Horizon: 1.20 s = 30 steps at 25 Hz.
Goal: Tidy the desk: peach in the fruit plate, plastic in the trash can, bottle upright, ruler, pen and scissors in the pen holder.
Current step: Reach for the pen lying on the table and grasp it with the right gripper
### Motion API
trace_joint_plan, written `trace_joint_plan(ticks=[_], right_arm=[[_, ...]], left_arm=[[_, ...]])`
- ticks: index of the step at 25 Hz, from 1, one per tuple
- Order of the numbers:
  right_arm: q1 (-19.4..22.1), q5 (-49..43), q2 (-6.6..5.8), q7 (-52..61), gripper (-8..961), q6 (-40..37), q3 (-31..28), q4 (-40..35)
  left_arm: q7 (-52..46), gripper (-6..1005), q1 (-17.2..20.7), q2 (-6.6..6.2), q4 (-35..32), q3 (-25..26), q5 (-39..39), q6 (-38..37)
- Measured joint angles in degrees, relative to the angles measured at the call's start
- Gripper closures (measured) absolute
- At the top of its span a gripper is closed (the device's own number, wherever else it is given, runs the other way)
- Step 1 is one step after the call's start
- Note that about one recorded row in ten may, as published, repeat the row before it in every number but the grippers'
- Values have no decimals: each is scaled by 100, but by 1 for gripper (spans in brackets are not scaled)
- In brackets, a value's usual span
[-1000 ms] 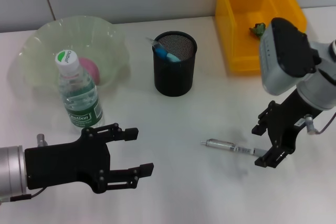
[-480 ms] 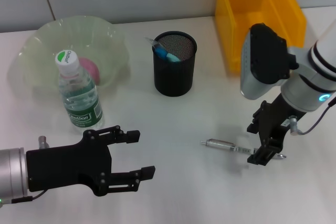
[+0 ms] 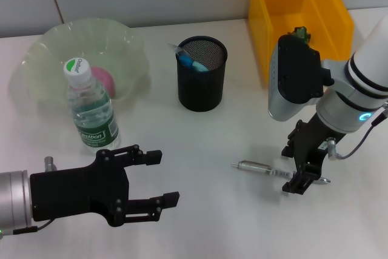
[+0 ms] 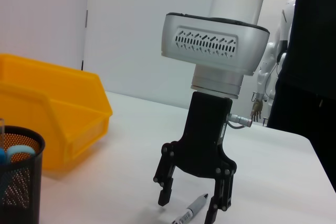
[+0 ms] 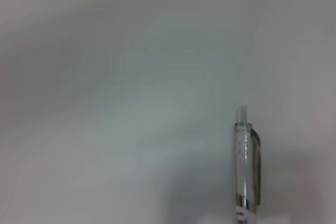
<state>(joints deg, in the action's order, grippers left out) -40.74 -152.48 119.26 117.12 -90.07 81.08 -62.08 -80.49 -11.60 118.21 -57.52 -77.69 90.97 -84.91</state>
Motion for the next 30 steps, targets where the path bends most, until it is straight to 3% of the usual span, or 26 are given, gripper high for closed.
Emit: trace_joint_plan(ticks=[16,30], right_arm=[[-95,11,10,14,214,9,73,157],[-96,9,10,196,515,86,285,163]], left_arm=[[-4,190,0,0,-14,8,0,-25],[-41,190,0,0,-14,18,0,-78]])
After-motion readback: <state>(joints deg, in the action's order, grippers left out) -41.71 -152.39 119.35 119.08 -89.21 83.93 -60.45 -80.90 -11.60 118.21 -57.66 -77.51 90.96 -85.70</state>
